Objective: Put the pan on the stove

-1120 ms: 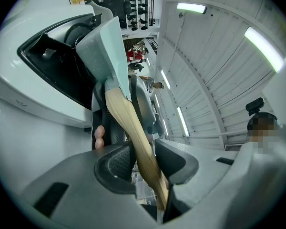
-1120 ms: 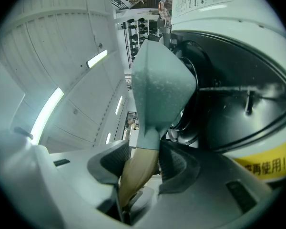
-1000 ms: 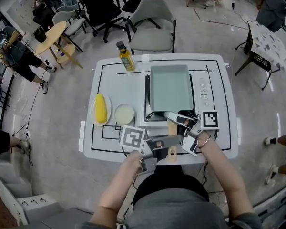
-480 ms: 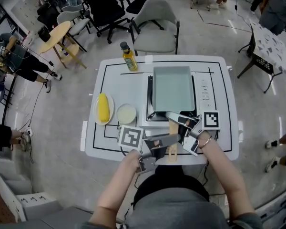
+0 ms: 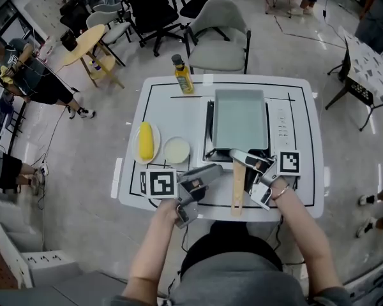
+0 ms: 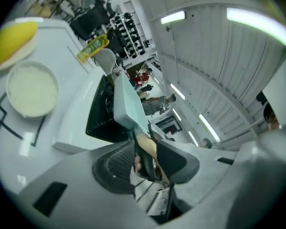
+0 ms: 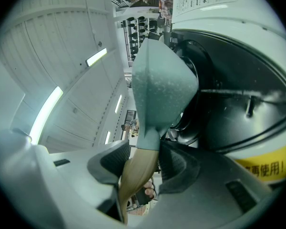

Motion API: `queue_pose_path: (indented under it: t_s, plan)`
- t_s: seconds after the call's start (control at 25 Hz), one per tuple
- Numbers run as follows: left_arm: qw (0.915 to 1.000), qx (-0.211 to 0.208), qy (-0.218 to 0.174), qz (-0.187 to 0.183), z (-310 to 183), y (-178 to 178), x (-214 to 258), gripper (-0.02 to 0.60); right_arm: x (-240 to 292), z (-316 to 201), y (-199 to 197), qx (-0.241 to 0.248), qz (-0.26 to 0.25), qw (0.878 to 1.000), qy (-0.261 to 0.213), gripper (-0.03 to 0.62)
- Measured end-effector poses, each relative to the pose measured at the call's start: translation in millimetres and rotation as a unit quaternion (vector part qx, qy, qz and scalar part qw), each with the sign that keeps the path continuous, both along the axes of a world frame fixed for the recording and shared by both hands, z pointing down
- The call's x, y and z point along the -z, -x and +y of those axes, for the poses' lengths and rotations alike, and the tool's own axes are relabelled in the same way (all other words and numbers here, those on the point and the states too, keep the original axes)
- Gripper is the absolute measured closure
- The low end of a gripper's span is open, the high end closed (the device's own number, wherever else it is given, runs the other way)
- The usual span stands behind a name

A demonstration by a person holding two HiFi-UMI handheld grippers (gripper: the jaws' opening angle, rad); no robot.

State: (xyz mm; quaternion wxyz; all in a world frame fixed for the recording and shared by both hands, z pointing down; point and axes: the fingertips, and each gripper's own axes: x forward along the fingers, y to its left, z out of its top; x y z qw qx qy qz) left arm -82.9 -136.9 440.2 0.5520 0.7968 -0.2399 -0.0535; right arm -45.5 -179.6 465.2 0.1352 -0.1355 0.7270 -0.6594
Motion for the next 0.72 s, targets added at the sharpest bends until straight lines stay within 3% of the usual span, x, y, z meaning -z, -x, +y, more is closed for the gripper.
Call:
queue_pose_path:
  t_s: [0.08, 0.2, 0.28, 0.4, 0.48, 0.72]
  plan:
    - [0.9976, 0.028, -0.031, -0.056, -9.3, 12.9, -1.6, 0.437, -0.3, 0.2, 0.9, 0.0, 0.001, 1.0, 0.002, 0.409]
    - [0.987, 0.063, -0.065, -0.133, -19.6, 27.1, -6.8, 0.448, -1.9, 0.4, 0.3, 0.0, 0.005, 1.0, 0.0, 0.409]
    - [0.9756, 0.084, -0.088, -0.183, -24.9, 33.4, -10.9, 0.471, -3.8, 0.2, -0.5, 0.0, 0.007, 1.0, -0.001, 0.41]
    - [0.9512, 0.113, -0.126, -0.258, -32.1, 41.2, -13.6, 0.533, -4.3, -0.4, 0.4, 0.0, 0.006, 1.0, -0.002, 0.41]
    - [0.9399, 0.125, -0.142, -0.284, -35.3, 42.1, -12.9, 0.568, -4.5, -1.2, 0.4, 0.001, 0.007, 1.0, -0.006, 0.41]
    - [0.9245, 0.144, -0.168, -0.31, -41.1, 40.3, -9.8, 0.575, -5.5, 0.1, 0.2, 0.006, 0.009, 1.0, -0.005, 0.411]
